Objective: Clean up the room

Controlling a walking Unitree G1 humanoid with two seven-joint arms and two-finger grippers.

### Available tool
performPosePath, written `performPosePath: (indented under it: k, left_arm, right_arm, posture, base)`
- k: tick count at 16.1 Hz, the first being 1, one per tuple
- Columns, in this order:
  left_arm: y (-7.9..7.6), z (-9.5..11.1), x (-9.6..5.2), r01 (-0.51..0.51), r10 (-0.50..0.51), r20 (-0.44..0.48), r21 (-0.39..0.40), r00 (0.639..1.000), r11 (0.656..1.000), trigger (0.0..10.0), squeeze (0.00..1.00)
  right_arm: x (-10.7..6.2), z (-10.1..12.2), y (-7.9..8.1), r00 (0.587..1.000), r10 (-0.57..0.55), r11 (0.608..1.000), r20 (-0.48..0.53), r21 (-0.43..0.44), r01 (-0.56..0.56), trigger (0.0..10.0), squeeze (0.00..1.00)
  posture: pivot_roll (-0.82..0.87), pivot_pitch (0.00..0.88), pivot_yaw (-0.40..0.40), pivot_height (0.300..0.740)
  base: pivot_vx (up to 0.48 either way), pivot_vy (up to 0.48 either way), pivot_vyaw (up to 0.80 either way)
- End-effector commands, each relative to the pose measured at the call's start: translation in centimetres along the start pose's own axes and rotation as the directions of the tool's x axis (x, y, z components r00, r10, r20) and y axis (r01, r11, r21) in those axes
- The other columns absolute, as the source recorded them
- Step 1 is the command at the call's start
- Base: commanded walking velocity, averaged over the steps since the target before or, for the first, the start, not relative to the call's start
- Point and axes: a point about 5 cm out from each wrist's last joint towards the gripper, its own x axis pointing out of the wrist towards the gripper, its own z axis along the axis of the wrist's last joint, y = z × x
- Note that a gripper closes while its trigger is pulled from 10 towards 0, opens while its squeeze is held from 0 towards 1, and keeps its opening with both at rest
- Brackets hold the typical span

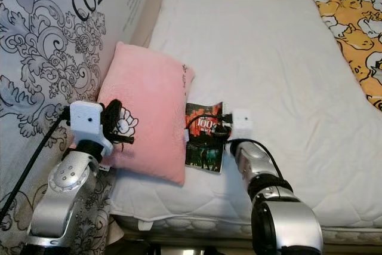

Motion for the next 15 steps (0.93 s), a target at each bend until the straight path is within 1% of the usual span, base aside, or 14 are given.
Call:
performPosePath:
  k: [1,3,4,5,6,7,8,9,10,11,12,13,14,15]
  left_arm:
    - [0.0,0.4,0.0,-0.006,0.006,0.008,0.004,1.000,1.000,10.0,0.00]
    - [0.1,0.5,-0.2,-0.015,0.015,0.001,0.007,1.000,1.000,10.0,0.00]
    - [0.1,0.4,-0.2,-0.019,0.019,-0.003,0.007,1.000,1.000,10.0,0.00]
    - [0.1,0.5,-0.3,-0.022,0.022,-0.003,0.006,1.000,1.000,10.0,0.00]
    - [0.0,0.7,-0.5,-0.024,0.024,0.001,0.005,1.000,1.000,10.0,0.00]
    - [0.0,0.7,-0.5,-0.023,0.023,-0.001,0.005,1.000,1.000,10.0,0.00]
    - [-0.5,0.8,-0.5,0.019,-0.020,0.002,0.021,1.000,1.000,10.0,0.00]
    - [-1.4,0.9,-0.6,0.071,-0.072,0.005,0.005,0.997,0.997,10.0,0.00]
    - [-2.0,1.1,-0.6,0.114,-0.114,0.008,0.007,0.993,0.993,10.0,0.00]
    - [-3.1,1.4,-0.9,0.190,-0.190,0.006,0.001,0.982,0.982,10.0,0.00]
    - [-4.0,1.6,-1.1,0.245,-0.245,-0.005,-0.021,0.970,0.969,10.0,0.00]
    - [-4.4,1.9,-1.1,0.263,-0.264,-0.008,-0.049,0.964,0.963,10.0,0.00]
    - [-5.1,2.5,-0.9,0.280,-0.282,-0.001,-0.106,0.960,0.954,10.0,0.00]
    - [-5.7,3.4,-0.3,0.295,-0.293,0.036,-0.132,0.955,0.946,10.0,0.00]
  right_arm:
    - [-0.1,-0.9,0.2,0.999,-0.002,0.998,-0.044,-0.063,-0.001,0.0,0.00]
    - [0.1,-0.2,0.4,0.999,-0.017,0.987,-0.034,-0.161,0.012,0.0,0.00]
    - [0.2,0.2,0.4,0.999,-0.025,0.974,-0.029,-0.226,0.018,0.0,0.00]
    - [0.3,0.5,0.4,0.999,-0.030,0.962,-0.023,-0.271,0.023,0.0,0.00]
    - [0.5,1.4,0.5,0.999,-0.047,0.953,-0.007,-0.301,0.043,1.6,0.00]
    - [0.5,1.7,0.6,0.998,-0.056,0.956,0.000,-0.287,0.054,10.0,0.00]
    - [0.6,1.9,0.6,0.998,-0.063,0.966,0.007,-0.251,0.063,10.0,1.00]
    - [0.6,1.9,0.5,0.997,-0.071,0.976,0.005,-0.204,0.071,10.0,1.00]
    - [0.6,1.8,0.5,0.997,-0.072,0.982,0.001,-0.175,0.071,10.0,1.00]
    - [0.5,1.6,0.2,0.996,-0.092,0.989,-0.005,-0.119,0.091,10.0,1.00]
    - [0.4,1.4,-0.2,0.994,-0.113,0.990,-0.007,-0.080,0.112,10.0,1.00]
    - [0.3,1.3,-0.5,0.993,-0.119,0.991,-0.009,-0.059,0.118,10.0,1.00]
    - [0.1,1.2,-1.0,0.991,-0.137,0.991,-0.010,-0.006,0.137,10.0,1.00]
    - [0.0,1.2,-1.3,0.989,-0.147,0.989,0.003,0.006,0.147,10.0,1.00]
  posture:
    - [0.42,0.237,-0.014,0.740]
    - [0.43,0.239,-0.021,0.740]
    - [0.43,0.240,-0.023,0.740]
    - [0.44,0.240,-0.027,0.740]
    - [0.45,0.236,-0.031,0.740]
    - [0.45,0.232,-0.033,0.740]
    - [0.45,0.219,-0.035,0.740]
    - [0.45,0.211,-0.039,0.740]
    - [0.45,0.202,-0.039,0.740]
    - [0.45,0.193,-0.036,0.740]
    - [0.45,0.190,-0.035,0.740]
    - [0.45,0.184,-0.036,0.740]
    - [0.45,0.172,-0.039,0.740]
    - [0.45,0.138,-0.042,0.740]
  base:
    - [0.000,0.000,0.00]
    - [0.000,0.000,0.00]
    - [0.000,0.000,0.00]
    - [0.000,0.000,0.00]
    - [0.000,0.000,0.00]
    - [0.000,0.000,0.00]
    - [0.000,0.000,0.00]
    - [0.000,0.000,0.00]
    - [0.000,0.000,0.00]
    - [0.000,0.000,0.00]
    - [0.000,0.000,0.00]
    - [0.000,0.000,0.00]
    - [0.000,0.000,0.00]
    - [0.000,0.000,0.00]
